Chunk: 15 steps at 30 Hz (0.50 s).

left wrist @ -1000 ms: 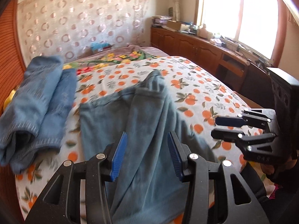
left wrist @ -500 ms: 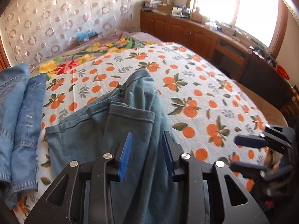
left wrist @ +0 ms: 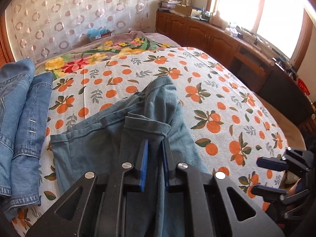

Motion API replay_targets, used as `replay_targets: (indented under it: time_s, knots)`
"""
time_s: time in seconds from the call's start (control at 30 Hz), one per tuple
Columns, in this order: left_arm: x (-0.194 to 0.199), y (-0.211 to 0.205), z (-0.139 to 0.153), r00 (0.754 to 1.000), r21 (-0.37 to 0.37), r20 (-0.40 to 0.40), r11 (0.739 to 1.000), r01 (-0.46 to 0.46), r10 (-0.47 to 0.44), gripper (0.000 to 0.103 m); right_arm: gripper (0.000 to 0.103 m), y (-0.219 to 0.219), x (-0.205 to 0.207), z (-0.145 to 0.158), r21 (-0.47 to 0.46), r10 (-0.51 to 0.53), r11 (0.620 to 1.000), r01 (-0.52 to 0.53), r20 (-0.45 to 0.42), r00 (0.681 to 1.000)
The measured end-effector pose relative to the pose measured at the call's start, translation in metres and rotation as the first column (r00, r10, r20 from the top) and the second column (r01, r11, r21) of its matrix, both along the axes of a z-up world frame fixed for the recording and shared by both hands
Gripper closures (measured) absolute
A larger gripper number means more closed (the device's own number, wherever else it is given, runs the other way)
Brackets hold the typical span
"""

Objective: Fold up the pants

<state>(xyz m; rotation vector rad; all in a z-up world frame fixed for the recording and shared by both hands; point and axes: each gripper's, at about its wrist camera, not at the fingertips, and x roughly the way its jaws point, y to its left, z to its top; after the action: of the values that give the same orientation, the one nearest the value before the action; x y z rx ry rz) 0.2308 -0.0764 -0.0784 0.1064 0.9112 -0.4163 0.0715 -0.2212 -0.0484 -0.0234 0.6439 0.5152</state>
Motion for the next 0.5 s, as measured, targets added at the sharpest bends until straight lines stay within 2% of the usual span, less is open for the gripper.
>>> replay_targets:
  time_s: [0.2,0.27,0.4,0.5]
  knots:
    - [0.008,0.0,-0.002,1.0,-0.03,-0.029,1.0,-0.001,0.001,0.088,0.063,0.005,0.001,0.0,-0.004,0.005,1.0,-0.005,-0.003,1.0]
    - [0.013,-0.002,-0.003,0.999,-0.038,-0.043,0.999,-0.006,0.004,0.084,0.062,0.005,0.001,0.0,-0.006,0.006,1.0,-0.006,-0.004,1.0]
    - [0.019,-0.005,-0.005,0.999,-0.017,-0.045,1.0,-0.01,0.01,0.085,0.062,0.005,0.003,-0.001,-0.005,0.002,1.0,-0.002,-0.008,1.0]
    - [0.015,-0.002,0.0,1.0,-0.018,-0.015,1.0,0.0,0.0,0.097,0.062,0.005,0.003,-0.002,-0.004,0.004,1.0,-0.004,-0.01,1.0]
